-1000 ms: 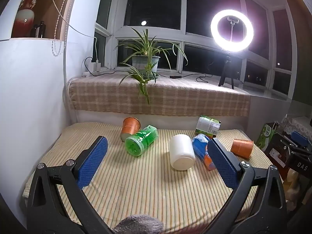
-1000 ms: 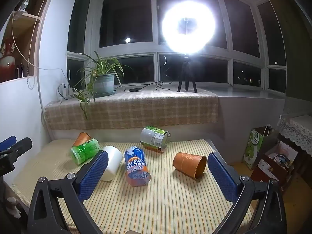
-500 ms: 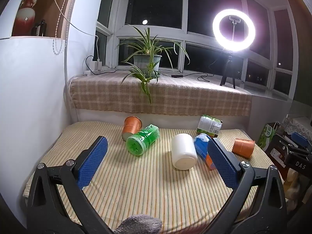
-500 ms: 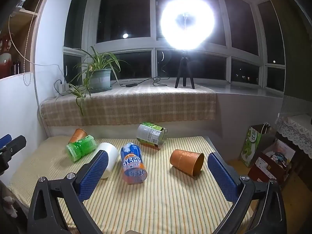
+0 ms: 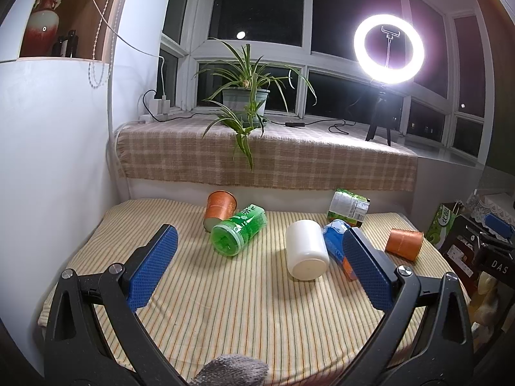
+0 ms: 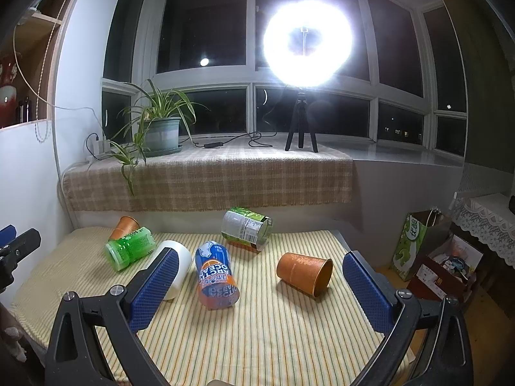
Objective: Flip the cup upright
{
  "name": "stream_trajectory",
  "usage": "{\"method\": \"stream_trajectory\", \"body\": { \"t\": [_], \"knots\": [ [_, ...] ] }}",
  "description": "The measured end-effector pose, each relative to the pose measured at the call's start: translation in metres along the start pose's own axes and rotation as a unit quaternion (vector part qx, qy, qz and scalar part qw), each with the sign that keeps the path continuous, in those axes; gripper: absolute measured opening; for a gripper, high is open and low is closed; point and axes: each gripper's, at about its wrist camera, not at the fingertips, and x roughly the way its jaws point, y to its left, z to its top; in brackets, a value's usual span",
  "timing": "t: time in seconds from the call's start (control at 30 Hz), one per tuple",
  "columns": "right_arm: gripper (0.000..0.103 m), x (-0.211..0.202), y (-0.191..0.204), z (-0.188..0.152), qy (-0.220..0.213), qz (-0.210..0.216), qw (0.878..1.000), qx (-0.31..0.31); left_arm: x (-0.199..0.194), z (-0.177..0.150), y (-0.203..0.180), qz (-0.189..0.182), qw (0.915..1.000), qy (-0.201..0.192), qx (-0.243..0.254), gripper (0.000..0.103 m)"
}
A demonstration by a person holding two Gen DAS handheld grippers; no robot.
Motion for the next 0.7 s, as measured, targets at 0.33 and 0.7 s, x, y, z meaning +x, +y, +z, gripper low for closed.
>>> {"method": "stream_trajectory", "body": {
  "t": [0.33, 0.7],
  "knots": [
    [0.103, 0.0008, 0.0019, 0.0018, -0.01, -0.017, 1.0, -0.011, 0.0023, -0.0026, 0.0024, -0.001, 1.0, 0.001, -0.001, 0.103],
    [0.103, 0.0006, 0.0037, 0.0009, -0.013, -0.023, 1.0, -0.016, 0.0053, -0.0082, 0.0062, 0.0, 1.0, 0.003, 0.0, 0.103]
  ]
}}
